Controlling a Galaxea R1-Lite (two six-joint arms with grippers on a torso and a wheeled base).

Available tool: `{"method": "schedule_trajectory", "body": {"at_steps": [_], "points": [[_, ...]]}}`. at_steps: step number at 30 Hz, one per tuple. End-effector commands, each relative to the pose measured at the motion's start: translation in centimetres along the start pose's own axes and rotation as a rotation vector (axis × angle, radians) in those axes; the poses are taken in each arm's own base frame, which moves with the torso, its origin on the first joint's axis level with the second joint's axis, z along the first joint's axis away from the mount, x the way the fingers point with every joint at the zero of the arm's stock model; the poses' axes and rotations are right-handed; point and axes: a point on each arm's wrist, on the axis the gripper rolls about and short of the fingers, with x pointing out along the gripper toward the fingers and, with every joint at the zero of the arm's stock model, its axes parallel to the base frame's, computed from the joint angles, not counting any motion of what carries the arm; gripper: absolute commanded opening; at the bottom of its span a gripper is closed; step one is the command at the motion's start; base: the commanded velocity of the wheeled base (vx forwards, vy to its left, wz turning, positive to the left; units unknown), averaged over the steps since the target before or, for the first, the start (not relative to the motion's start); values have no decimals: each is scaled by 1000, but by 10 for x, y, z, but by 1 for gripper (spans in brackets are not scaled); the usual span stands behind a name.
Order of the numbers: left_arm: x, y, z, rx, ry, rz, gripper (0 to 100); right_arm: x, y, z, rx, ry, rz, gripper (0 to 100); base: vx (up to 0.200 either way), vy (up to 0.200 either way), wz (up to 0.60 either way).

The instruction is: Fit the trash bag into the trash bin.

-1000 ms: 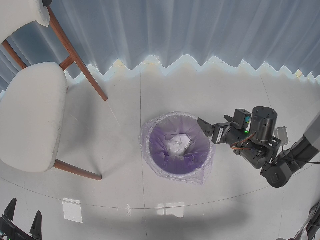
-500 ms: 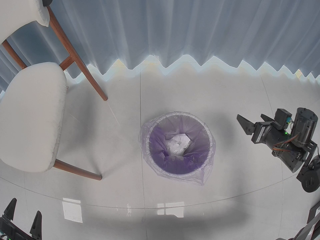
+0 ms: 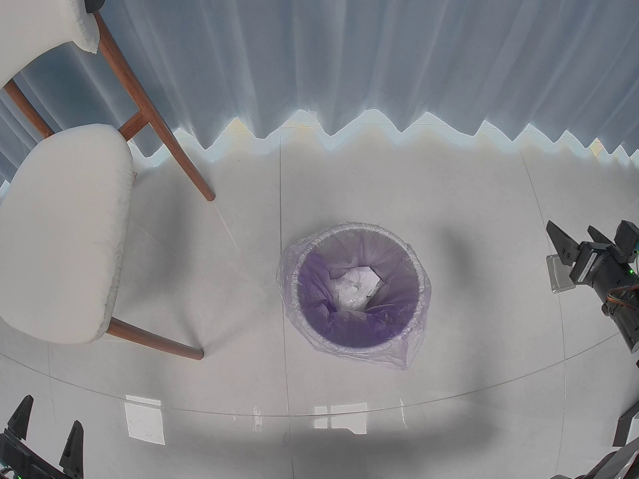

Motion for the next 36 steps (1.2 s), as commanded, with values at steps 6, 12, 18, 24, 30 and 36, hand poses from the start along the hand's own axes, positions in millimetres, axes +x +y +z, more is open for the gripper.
{"method": "schedule_trajectory", "body": {"at_steps": [6, 12, 18, 24, 30, 36], "points": [[0, 0, -5, -2, 3, 1, 100, -49, -22, -4, 3, -46, -74, 100, 0, 0, 0], [0, 0, -5, -3, 3, 3, 100, -72, -29, -13, 2, -51, -106, 100, 0, 0, 0], [0, 0, -5, -5, 3, 7, 100, -107, -34, -28, 12, -78, -113, 100, 0, 0, 0], [0, 0, -5, -5, 3, 6, 100, -121, -34, -30, 22, -89, -111, 100, 0, 0, 0], [0, 0, -5, -5, 3, 9, 100, -149, -35, -41, -10, -74, -111, 100, 0, 0, 0], [0, 0, -5, -3, 3, 6, 100, -183, -38, -67, -13, -40, -98, 100, 0, 0, 0]]}}
